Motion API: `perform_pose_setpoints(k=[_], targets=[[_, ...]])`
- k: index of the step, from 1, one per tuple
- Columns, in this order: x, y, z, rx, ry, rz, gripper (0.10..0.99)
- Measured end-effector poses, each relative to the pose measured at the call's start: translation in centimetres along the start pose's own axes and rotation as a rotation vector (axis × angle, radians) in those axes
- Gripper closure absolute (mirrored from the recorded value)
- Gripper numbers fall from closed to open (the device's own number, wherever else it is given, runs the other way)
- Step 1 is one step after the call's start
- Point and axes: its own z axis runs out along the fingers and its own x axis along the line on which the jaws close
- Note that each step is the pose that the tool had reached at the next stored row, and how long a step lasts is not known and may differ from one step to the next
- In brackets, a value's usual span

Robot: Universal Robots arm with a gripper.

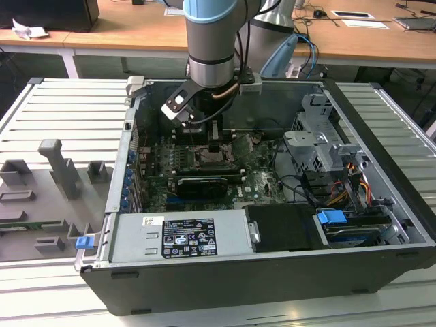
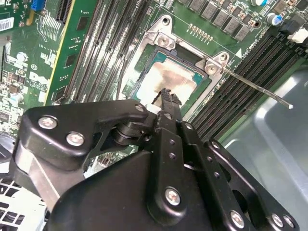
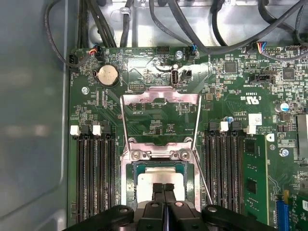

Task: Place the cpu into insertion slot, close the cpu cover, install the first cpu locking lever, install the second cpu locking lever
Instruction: 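Close the cpu cover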

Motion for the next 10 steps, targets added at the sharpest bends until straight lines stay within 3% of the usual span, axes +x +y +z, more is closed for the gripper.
perform_pose_setpoints(k=[1,3,7,10], targets=[[0.01,0.55,0.05,0.002,-0.0001,0.000,0.980],[0.01,0.79,0.05,0.003,-0.0003,0.000,0.980],[0.04,0.94,-1.46,0.002,-0.0001,0.000,0.980],[0.04,1.50,-1.53,0.004,-0.0004,0.000,0.980]])
